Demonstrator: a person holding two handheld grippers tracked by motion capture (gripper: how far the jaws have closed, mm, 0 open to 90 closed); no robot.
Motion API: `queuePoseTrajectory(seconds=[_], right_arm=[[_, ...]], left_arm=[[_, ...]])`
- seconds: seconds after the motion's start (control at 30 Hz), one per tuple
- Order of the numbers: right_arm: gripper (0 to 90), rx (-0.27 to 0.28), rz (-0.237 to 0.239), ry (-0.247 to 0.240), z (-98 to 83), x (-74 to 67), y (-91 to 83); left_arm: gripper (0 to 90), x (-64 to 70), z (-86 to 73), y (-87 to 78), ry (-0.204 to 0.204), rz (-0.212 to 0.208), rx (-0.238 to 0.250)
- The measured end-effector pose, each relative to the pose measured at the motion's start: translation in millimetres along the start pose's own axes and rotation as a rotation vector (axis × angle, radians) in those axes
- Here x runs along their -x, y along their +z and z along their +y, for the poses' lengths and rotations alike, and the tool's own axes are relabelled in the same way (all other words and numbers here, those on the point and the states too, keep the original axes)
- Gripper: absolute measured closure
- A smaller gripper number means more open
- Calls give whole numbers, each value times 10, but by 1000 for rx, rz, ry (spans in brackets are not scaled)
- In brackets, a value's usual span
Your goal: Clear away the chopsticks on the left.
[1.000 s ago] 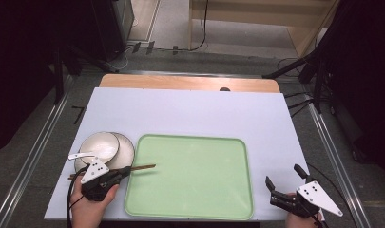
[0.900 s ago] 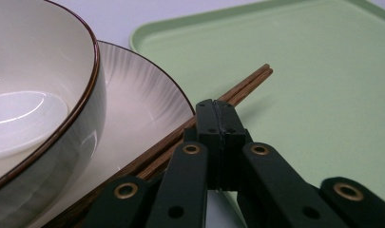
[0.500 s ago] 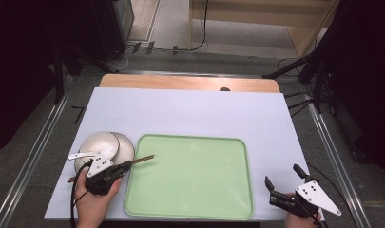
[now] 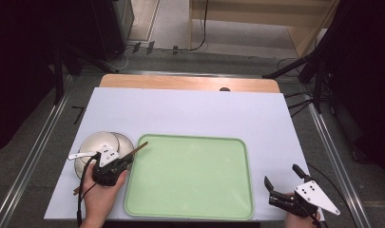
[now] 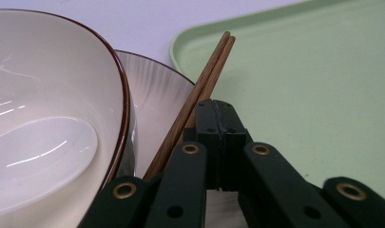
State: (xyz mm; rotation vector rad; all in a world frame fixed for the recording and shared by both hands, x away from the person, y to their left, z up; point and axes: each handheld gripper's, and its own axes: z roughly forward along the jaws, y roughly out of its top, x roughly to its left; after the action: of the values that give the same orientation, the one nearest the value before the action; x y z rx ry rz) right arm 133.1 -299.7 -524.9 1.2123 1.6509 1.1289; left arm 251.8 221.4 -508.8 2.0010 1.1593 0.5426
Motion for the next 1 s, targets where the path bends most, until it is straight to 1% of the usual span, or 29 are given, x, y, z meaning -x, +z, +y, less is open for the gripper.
queuePoseTrajectory(seconds=[0.03,0.07,0.13,0.2,0.23,0.27,0.33,0.37,0.4,0.47,0.53,0.6,0.63,0.7,0.73,0.77,0.9,0.93,1.0], right_arm=[[16,-1,1,1,0,-3,0],[16,0,3,1,2,-6,-1],[16,2,3,-3,5,-6,-8],[16,5,2,-5,4,-4,-14],[16,6,2,-6,4,-1,-15],[16,7,2,-6,3,4,-16],[16,6,4,0,0,9,-18],[16,6,2,0,0,9,-19],[16,7,2,-2,1,9,-19],[16,9,2,-2,4,6,-22],[16,14,0,-6,7,6,-24],[16,13,0,-7,9,5,-20],[16,12,1,-7,9,4,-17],[16,10,2,-8,10,2,-9],[16,10,3,-10,11,0,-4],[16,10,4,-11,13,-3,-1],[16,7,7,-8,11,-15,6],[16,7,7,-8,11,-15,6],[16,7,7,-10,7,-11,9]], left_arm=[[886,-6,0,-16,2,-7,6],[871,-15,5,-42,-5,-23,10],[826,-41,7,-132,-15,-70,31],[803,-60,-7,-216,-6,-86,37],[793,-75,-22,-264,-2,-103,35],[783,-98,-42,-316,4,-120,32],[769,-160,-98,-423,-7,-151,29],[765,-199,-126,-483,-8,-180,27],[765,-248,-161,-556,-1,-195,27],[776,-319,-199,-665,-7,-184,25],[789,-420,-233,-754,-14,-184,21],[785,-516,-272,-805,-16,-175,5],[780,-558,-289,-820,-24,-170,-8],[778,-610,-317,-830,-19,-157,-21],[779,-623,-323,-829,-10,-143,-27],[779,-630,-323,-830,0,-139,-35],[781,-606,-318,-805,22,-134,-50],[781,-606,-318,-805,22,-134,-50],[781,-574,-317,-788,42,-121,-58]])
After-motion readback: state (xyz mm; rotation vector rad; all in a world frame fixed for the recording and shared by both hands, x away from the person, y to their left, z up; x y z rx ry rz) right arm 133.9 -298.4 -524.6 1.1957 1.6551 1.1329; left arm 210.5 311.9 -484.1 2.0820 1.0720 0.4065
